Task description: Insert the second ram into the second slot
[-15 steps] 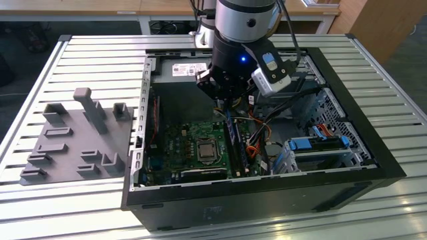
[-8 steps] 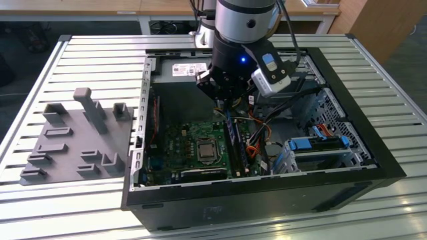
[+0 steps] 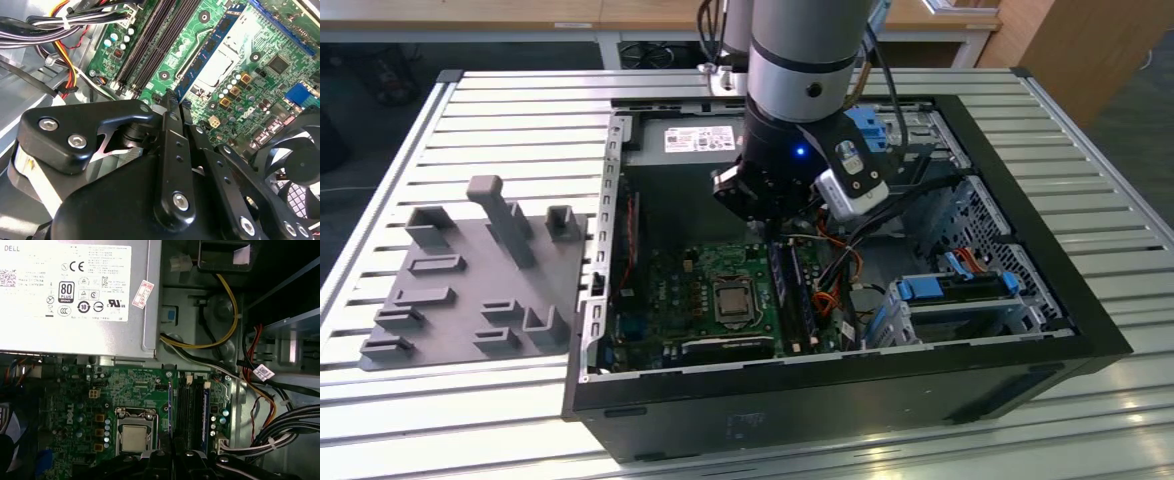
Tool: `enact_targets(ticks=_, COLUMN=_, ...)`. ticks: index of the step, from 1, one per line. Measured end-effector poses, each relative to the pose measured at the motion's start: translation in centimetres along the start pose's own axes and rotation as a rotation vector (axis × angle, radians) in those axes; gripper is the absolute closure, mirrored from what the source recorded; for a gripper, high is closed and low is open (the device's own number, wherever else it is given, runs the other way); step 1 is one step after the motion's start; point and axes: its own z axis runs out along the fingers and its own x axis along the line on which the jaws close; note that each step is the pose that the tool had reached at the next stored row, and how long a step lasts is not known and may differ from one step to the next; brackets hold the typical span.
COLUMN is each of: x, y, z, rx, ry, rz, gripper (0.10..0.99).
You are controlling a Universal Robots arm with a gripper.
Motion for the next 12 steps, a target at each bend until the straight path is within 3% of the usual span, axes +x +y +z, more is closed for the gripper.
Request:
enact_targets(ticks=4, x=0.00, y=-0.01, z=0.48, rx=0.000, ry=0.0000, rz=0.000, gripper=0.949)
enact_targets(ticks=12, x=-0.01, y=-0.01, z=0.57, rx=0.000, ry=-0.0001, rz=0.000, gripper=0.949)
